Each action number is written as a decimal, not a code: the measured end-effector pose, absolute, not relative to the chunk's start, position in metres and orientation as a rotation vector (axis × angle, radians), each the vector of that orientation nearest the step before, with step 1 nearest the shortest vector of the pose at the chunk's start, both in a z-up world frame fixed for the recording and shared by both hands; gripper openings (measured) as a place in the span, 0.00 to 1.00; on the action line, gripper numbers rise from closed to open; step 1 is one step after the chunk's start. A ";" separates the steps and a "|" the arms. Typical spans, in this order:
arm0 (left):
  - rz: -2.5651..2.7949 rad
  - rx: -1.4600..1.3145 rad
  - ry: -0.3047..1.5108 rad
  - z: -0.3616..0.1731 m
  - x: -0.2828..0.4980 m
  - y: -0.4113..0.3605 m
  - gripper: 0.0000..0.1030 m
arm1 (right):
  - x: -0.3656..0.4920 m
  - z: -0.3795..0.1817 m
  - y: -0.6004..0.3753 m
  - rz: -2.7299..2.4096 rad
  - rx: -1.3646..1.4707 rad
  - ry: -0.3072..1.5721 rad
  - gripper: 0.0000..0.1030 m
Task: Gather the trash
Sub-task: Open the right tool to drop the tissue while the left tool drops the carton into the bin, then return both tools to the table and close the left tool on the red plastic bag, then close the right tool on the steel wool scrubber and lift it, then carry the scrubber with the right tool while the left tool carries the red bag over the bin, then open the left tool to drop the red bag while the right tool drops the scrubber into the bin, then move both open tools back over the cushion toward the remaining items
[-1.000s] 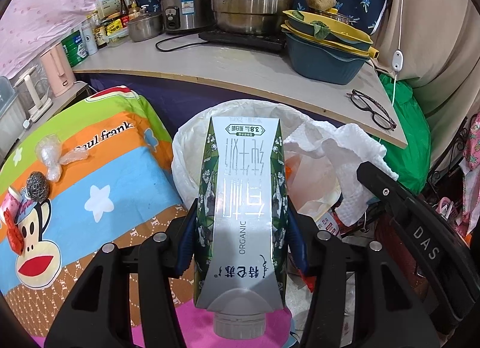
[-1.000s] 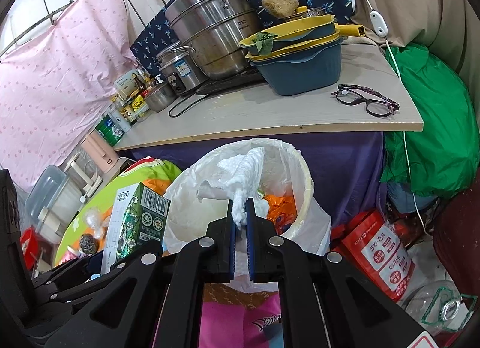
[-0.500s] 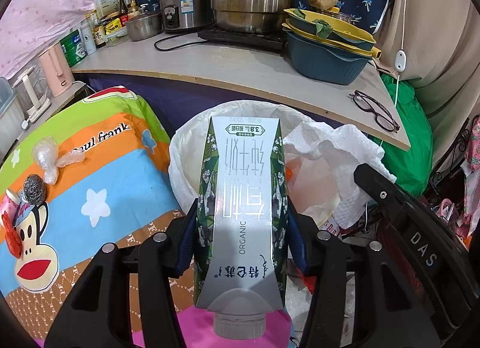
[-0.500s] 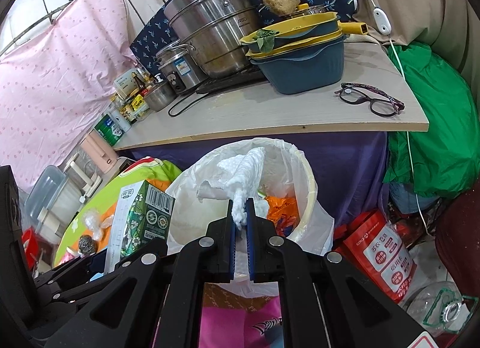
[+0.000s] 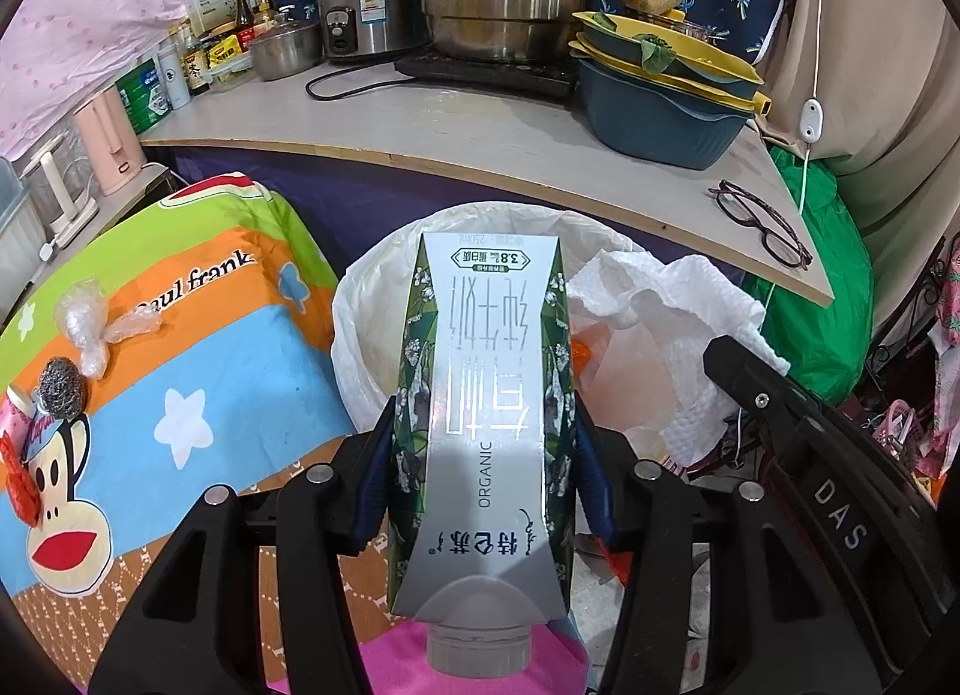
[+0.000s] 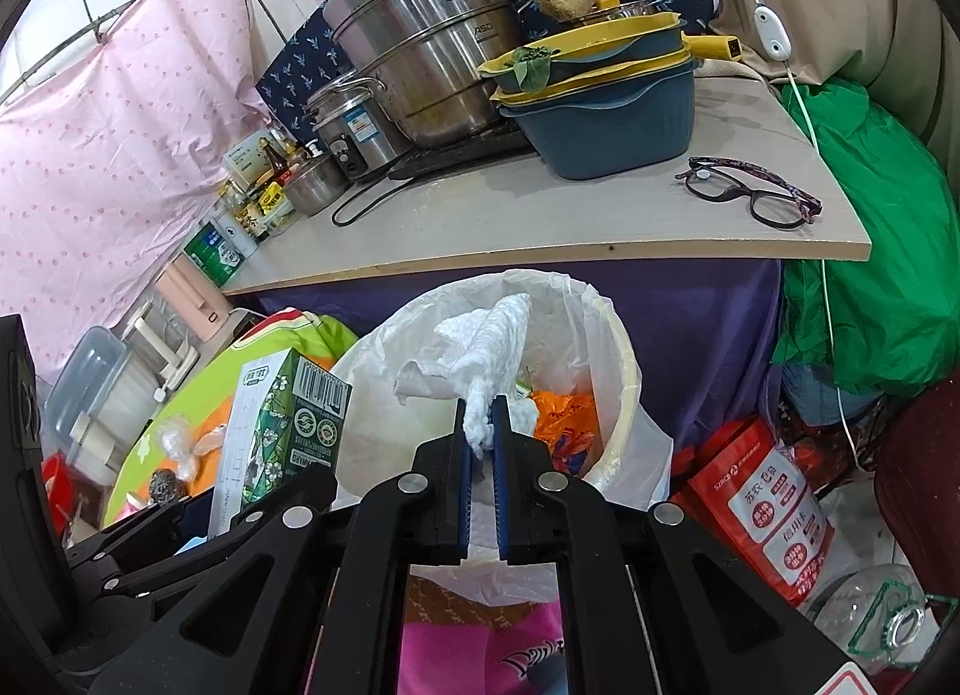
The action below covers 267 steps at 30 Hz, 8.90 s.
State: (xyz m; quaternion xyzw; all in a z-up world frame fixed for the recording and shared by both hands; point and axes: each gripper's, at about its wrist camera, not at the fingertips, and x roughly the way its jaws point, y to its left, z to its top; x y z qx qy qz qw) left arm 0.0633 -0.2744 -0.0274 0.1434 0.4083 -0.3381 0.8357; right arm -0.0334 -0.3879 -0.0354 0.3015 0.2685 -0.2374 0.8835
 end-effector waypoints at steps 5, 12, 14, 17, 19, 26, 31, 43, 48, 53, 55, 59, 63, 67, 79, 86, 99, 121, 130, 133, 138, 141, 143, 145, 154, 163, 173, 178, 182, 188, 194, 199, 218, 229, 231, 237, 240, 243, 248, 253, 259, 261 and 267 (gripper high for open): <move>-0.714 0.308 0.867 -0.031 0.068 -0.279 0.48 | -0.027 -0.038 -0.391 -0.493 0.630 0.564 0.06; -0.710 0.315 0.877 -0.038 0.076 -0.286 0.48 | -0.019 -0.044 -0.395 -0.496 0.633 0.575 0.06; -0.709 0.318 0.880 -0.040 0.078 -0.288 0.48 | -0.017 -0.045 -0.397 -0.499 0.636 0.579 0.06; -0.713 0.318 0.887 -0.043 0.082 -0.292 0.49 | -0.016 -0.047 -0.401 -0.514 0.648 0.573 0.12; -0.710 0.314 0.884 -0.043 0.084 -0.294 0.48 | -0.015 -0.047 -0.403 -0.516 0.657 0.571 0.13; -0.702 0.302 0.876 -0.038 0.088 -0.295 0.56 | -0.016 -0.043 -0.402 -0.523 0.652 0.558 0.18; -0.697 0.291 0.870 -0.033 0.088 -0.291 0.56 | -0.017 -0.038 -0.401 -0.519 0.650 0.545 0.19; -0.684 0.259 0.843 -0.014 0.087 -0.272 0.56 | -0.022 -0.020 -0.385 -0.504 0.628 0.521 0.24; -0.673 0.235 0.829 -0.003 0.087 -0.256 0.56 | -0.019 -0.009 -0.373 -0.485 0.610 0.510 0.24; -0.655 0.207 0.814 0.008 0.090 -0.237 0.56 | -0.014 0.001 -0.357 -0.459 0.589 0.502 0.24; -0.646 0.197 0.808 0.012 0.092 -0.228 0.56 | -0.011 0.005 -0.351 -0.449 0.583 0.500 0.25; -0.627 0.175 0.802 0.017 0.095 -0.210 0.56 | -0.003 0.012 -0.335 -0.423 0.561 0.500 0.25; -0.599 0.151 0.796 0.022 0.101 -0.188 0.57 | 0.007 0.018 -0.319 -0.396 0.539 0.504 0.25; -0.556 0.125 0.792 0.025 0.110 -0.164 0.61 | 0.019 0.024 -0.300 -0.360 0.517 0.513 0.25; -0.321 0.028 0.789 0.024 0.156 -0.049 0.81 | 0.088 0.026 -0.216 -0.180 0.441 0.575 0.33; -0.147 -0.041 0.835 0.005 0.191 0.022 0.83 | 0.143 0.011 -0.157 -0.046 0.394 0.651 0.36; 0.026 -0.097 0.946 -0.054 0.248 0.096 0.83 | 0.248 -0.049 -0.075 0.093 0.349 0.797 0.48; -0.033 -0.104 1.038 -0.099 0.286 0.100 0.32 | 0.314 -0.096 -0.047 0.088 0.279 0.863 0.47; -0.068 -0.088 0.956 -0.059 0.257 0.086 0.29 | 0.278 -0.056 -0.056 0.113 0.305 0.783 0.41; -0.103 -0.087 0.927 -0.041 0.240 0.075 0.29 | 0.254 -0.035 -0.069 0.110 0.322 0.739 0.41; -0.185 -0.068 0.875 -0.010 0.207 0.043 0.29 | 0.207 -0.002 -0.103 0.062 0.353 0.660 0.41; -0.237 -0.045 0.848 0.004 0.189 0.021 0.29 | 0.178 0.013 -0.127 0.013 0.364 0.618 0.41; -0.279 -0.029 0.833 0.013 0.175 0.002 0.29 | 0.156 0.022 -0.146 -0.022 0.376 0.594 0.41; -0.323 -0.005 0.817 0.021 0.159 -0.020 0.29 | 0.137 0.028 -0.163 -0.057 0.385 0.572 0.41; -0.492 0.098 0.770 0.040 0.094 -0.113 0.29 | 0.046 0.046 -0.246 -0.224 0.434 0.492 0.41; -0.592 0.171 0.763 0.042 0.055 -0.181 0.29 | -0.021 0.043 -0.313 -0.374 0.499 0.445 0.41; -0.649 0.240 0.764 0.034 0.038 -0.228 0.29 | -0.060 0.028 -0.358 -0.471 0.556 0.433 0.41; -0.662 0.258 0.774 0.029 0.034 -0.243 0.29 | -0.070 0.021 -0.367 -0.491 0.571 0.435 0.41; -0.663 0.269 0.783 0.024 0.034 -0.250 0.29 | -0.071 0.015 -0.374 -0.499 0.582 0.442 0.41; -0.659 0.284 0.796 0.017 0.040 -0.258 0.29 | -0.067 0.008 -0.380 -0.502 0.595 0.454 0.41; -0.652 0.290 0.812 0.010 0.048 -0.266 0.29 | -0.059 0.001 -0.386 -0.500 0.603 0.467 0.41; -0.646 0.296 0.818 0.004 0.056 -0.272 0.30 | -0.051 -0.005 -0.389 -0.499 0.606 0.477 0.41; -0.626 0.322 0.847 -0.019 0.083 -0.293 0.30 | -0.020 -0.028 -0.405 -0.503 0.625 0.518 0.42; -0.612 0.329 0.869 -0.033 0.098 -0.305 0.32 | -0.005 -0.039 -0.415 -0.512 0.629 0.541 0.42; -0.612 0.329 0.880 -0.035 0.101 -0.307 0.38 | -0.003 -0.040 -0.416 -0.513 0.630 0.544 0.43; -0.602 0.323 0.870 -0.036 0.105 -0.306 0.59 | 0.000 -0.040 -0.417 -0.518 0.636 0.531 0.45; -0.599 0.319 0.873 -0.036 0.106 -0.304 0.61 | 0.000 -0.035 -0.416 -0.517 0.630 0.522 0.45; -0.595 0.310 0.870 -0.032 0.106 -0.300 0.63 | 0.000 -0.030 -0.412 -0.511 0.626 0.515 0.45; -0.586 0.293 0.858 -0.024 0.106 -0.291 0.64 | -0.001 -0.022 -0.404 -0.500 0.618 0.504 0.45; -0.577 0.271 0.847 -0.015 0.106 -0.279 0.64 | -0.001 -0.010 -0.393 -0.486 0.603 0.489 0.45; -0.562 0.245 0.827 -0.002 0.106 -0.261 0.65 | 0.002 0.003 -0.375 -0.460 0.584 0.476 0.45; -0.553 0.233 0.820 0.002 0.107 -0.253 0.66 | 0.003 0.008 -0.368 -0.449 0.574 0.471 0.45; -0.526 0.195 0.803 0.014 0.110 -0.227 0.67 | 0.010 0.021 -0.347 -0.416 0.551 0.460 0.45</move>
